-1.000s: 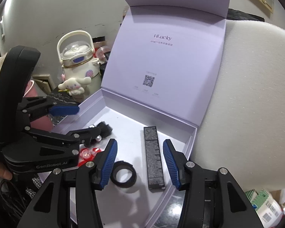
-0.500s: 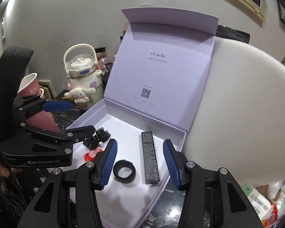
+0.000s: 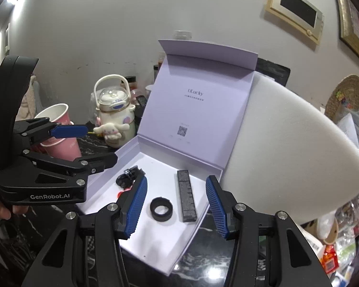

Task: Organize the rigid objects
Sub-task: 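Lift both tools away from the box, then move both open tools back toward the scrunchie and clear cup on the table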

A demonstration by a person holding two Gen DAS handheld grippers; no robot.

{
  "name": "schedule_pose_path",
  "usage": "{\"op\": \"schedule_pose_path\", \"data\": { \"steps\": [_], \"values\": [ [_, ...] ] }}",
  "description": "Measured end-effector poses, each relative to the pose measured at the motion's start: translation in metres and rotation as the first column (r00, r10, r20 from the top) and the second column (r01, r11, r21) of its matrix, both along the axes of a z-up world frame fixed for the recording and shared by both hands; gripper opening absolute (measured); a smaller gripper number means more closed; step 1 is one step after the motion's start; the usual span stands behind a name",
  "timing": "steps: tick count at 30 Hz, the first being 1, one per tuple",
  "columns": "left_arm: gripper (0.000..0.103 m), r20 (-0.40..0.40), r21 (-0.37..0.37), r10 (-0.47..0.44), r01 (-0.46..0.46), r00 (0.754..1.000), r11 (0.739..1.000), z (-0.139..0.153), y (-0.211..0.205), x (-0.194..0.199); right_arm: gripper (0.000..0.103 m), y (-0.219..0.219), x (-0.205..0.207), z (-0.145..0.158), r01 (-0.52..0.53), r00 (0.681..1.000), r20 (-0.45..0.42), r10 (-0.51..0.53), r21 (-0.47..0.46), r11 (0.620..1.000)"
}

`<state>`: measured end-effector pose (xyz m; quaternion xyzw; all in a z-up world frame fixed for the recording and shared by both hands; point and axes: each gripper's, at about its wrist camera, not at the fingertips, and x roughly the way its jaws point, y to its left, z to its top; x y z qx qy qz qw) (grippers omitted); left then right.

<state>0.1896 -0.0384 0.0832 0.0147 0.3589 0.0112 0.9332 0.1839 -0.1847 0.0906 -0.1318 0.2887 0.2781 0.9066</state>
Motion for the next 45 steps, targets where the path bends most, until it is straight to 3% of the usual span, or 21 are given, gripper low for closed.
{"op": "schedule_pose_path", "data": {
  "steps": [4,22,45],
  "values": [
    [0.075,0.037,0.011,0.003,-0.004,0.999,1.0,0.009,-0.002,-0.017,0.054,-0.003,-0.016,0.006,0.002,1.0,0.017,-0.003,0.005,1.0],
    [0.075,0.031,0.001,-0.006,0.006,1.0,1.0,0.015,-0.005,-0.081,0.057,-0.015,-0.092,0.008,0.023,0.999,0.033,-0.024,0.022,0.999],
    [0.075,-0.038,-0.009,-0.034,0.034,0.999,0.999,-0.024,-0.018,-0.148,0.058,-0.029,-0.157,-0.037,0.029,0.998,-0.063,-0.026,0.058,0.998]
  ]
}}
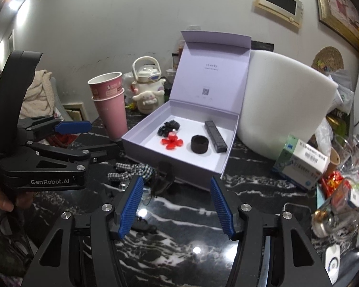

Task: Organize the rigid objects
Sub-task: 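Move both open tools back toward the scrunchie and clear cup on the table, then grasp the checkered scrunchie with the left tool while the right tool grasps the clear cup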

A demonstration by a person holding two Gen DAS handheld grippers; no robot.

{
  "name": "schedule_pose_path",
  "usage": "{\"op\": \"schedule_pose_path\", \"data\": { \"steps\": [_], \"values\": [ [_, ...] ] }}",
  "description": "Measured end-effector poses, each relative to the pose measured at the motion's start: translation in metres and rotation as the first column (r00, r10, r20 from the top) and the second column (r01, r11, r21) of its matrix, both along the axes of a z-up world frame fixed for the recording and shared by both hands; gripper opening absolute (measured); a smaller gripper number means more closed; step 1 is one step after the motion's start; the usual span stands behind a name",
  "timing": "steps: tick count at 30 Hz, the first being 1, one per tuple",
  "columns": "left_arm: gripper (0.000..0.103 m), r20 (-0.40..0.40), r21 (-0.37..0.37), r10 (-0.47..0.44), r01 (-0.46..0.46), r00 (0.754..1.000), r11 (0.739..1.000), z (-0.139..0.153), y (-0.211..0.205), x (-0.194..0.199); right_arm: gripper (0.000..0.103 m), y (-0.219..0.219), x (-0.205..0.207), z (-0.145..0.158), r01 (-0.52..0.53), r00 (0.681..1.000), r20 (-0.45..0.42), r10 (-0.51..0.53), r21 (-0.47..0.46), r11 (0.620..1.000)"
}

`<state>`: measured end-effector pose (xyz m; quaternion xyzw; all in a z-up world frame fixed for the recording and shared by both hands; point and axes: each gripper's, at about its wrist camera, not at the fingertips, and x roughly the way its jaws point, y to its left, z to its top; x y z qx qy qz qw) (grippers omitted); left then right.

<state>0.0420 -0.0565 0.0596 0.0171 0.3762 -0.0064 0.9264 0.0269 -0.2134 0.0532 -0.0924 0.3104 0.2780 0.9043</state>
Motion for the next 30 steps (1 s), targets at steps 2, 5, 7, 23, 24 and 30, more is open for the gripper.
{"op": "schedule_pose_path", "data": {
  "steps": [2,5,7,23,24,30],
  "values": [
    [0.075,-0.009,-0.003,-0.004,0.004,1.0,1.0,-0.005,0.001,-0.004,0.058,0.001,-0.002,-0.006,-0.004,1.0,-0.014,0.004,0.004,1.0],
    [0.075,-0.026,-0.005,-0.015,0.015,1.0,1.0,-0.013,0.003,-0.008,0.059,0.003,-0.005,-0.016,-0.009,0.999,-0.044,0.009,0.018,1.0],
    [0.075,-0.037,-0.011,-0.019,0.019,0.999,1.0,-0.019,0.004,-0.01,0.059,0.006,-0.006,-0.022,-0.015,0.998,-0.059,0.017,0.019,1.0],
    [0.075,-0.136,-0.117,-0.069,0.053,0.988,0.992,-0.064,0.021,0.005,0.062,0.013,-0.004,-0.076,0.016,0.98,-0.199,-0.011,0.025,1.0],
    [0.075,-0.147,-0.123,-0.071,0.053,0.987,0.991,-0.068,0.021,0.008,0.062,0.012,-0.003,-0.078,0.018,0.979,-0.201,-0.014,0.021,1.0],
    [0.075,-0.205,-0.146,-0.078,0.049,0.976,0.988,-0.086,0.019,0.022,0.062,0.012,0.008,-0.087,0.027,0.975,-0.22,-0.026,0.003,1.0]
  ]
}}
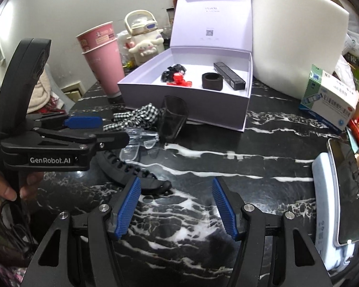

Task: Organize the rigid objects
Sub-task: 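Grasp the checkered scrunchie with the left tool while the right tool grasps the clear cup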

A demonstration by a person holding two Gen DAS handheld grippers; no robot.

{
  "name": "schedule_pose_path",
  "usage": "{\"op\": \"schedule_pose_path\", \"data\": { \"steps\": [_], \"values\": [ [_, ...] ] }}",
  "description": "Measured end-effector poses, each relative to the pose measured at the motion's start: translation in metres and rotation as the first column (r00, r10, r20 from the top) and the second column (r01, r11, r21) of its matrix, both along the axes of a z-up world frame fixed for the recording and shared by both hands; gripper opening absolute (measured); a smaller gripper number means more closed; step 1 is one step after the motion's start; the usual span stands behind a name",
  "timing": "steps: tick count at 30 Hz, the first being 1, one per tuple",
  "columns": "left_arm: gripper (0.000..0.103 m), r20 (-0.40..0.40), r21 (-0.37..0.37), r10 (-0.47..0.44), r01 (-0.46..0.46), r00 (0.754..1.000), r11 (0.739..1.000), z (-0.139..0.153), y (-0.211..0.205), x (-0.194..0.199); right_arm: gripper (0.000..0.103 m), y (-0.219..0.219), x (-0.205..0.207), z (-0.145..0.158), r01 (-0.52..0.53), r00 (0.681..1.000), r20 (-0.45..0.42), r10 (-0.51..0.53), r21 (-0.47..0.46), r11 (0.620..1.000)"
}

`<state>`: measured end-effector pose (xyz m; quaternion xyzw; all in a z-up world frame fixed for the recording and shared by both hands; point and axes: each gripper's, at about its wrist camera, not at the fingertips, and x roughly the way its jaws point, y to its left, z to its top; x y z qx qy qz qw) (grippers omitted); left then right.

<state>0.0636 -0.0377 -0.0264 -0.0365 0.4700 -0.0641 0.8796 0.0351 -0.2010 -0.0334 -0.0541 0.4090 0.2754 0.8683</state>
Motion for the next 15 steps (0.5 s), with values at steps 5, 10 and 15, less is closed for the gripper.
{"op": "schedule_pose_path", "data": {
  "steps": [5,10,15],
  "values": [
    [0.075,-0.042,-0.042,0.0,-0.002,0.999,0.999,-0.007,0.0,0.007,0.062,-0.001,0.016,-0.002,0.016,1.0,-0.007,-0.016,0.0,1.0],
    [0.075,-0.039,-0.062,0.011,-0.014,0.999,0.998,-0.007,0.001,0.01,0.062,-0.001,0.031,-0.002,0.018,1.0,-0.005,-0.018,-0.006,1.0],
    [0.075,0.004,-0.044,0.013,-0.013,1.0,0.999,0.003,0.006,0.013,0.062,0.005,0.045,-0.001,0.003,1.0,-0.006,-0.003,-0.003,1.0]
  ]
}}
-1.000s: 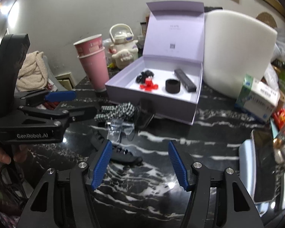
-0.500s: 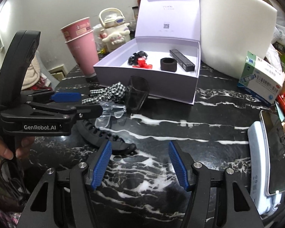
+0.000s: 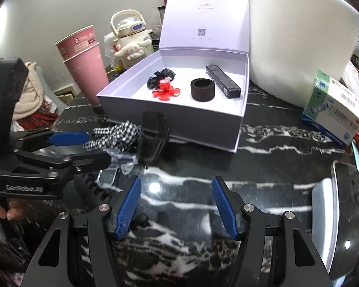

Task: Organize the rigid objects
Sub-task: 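Grasp the checkered scrunchie with the left tool while the right tool grasps the clear cup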

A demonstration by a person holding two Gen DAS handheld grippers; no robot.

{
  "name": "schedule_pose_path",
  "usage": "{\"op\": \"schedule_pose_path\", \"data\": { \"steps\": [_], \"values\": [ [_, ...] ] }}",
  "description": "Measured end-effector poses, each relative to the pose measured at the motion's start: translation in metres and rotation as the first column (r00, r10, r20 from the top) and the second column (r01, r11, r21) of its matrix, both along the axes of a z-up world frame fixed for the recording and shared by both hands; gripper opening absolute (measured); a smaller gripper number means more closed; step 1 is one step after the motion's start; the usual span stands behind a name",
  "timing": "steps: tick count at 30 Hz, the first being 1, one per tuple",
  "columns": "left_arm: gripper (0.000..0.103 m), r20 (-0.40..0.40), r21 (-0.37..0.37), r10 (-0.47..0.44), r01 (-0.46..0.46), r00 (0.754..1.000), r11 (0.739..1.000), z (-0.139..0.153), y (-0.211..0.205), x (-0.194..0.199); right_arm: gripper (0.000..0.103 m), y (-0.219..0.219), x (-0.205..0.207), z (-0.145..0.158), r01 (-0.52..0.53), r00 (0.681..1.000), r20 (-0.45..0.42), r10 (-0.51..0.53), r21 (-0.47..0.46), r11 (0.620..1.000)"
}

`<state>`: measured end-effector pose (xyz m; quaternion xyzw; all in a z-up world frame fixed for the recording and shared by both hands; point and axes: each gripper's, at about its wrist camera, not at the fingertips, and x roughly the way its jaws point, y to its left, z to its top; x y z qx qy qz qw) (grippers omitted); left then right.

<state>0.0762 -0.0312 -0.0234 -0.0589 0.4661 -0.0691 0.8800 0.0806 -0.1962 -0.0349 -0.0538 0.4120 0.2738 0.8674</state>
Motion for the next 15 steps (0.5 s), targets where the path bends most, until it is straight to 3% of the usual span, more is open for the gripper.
{"op": "schedule_pose_path", "data": {
  "steps": [6,11,15],
  "values": [
    [0.075,0.02,0.046,-0.006,0.005,1.0,0.999,0.001,0.006,0.014,0.062,0.014,0.018,-0.001,-0.036,0.999,-0.007,0.036,0.006,0.999],
    [0.075,-0.009,0.03,-0.068,0.069,0.998,0.997,-0.006,0.008,0.028,0.061,0.026,0.031,-0.004,-0.069,0.997,-0.023,0.069,0.015,0.998],
    [0.075,-0.036,0.042,-0.094,0.096,0.995,0.995,-0.014,0.01,0.038,0.054,0.032,0.04,-0.007,-0.09,0.994,-0.051,0.091,0.027,0.996]
  ]
}}
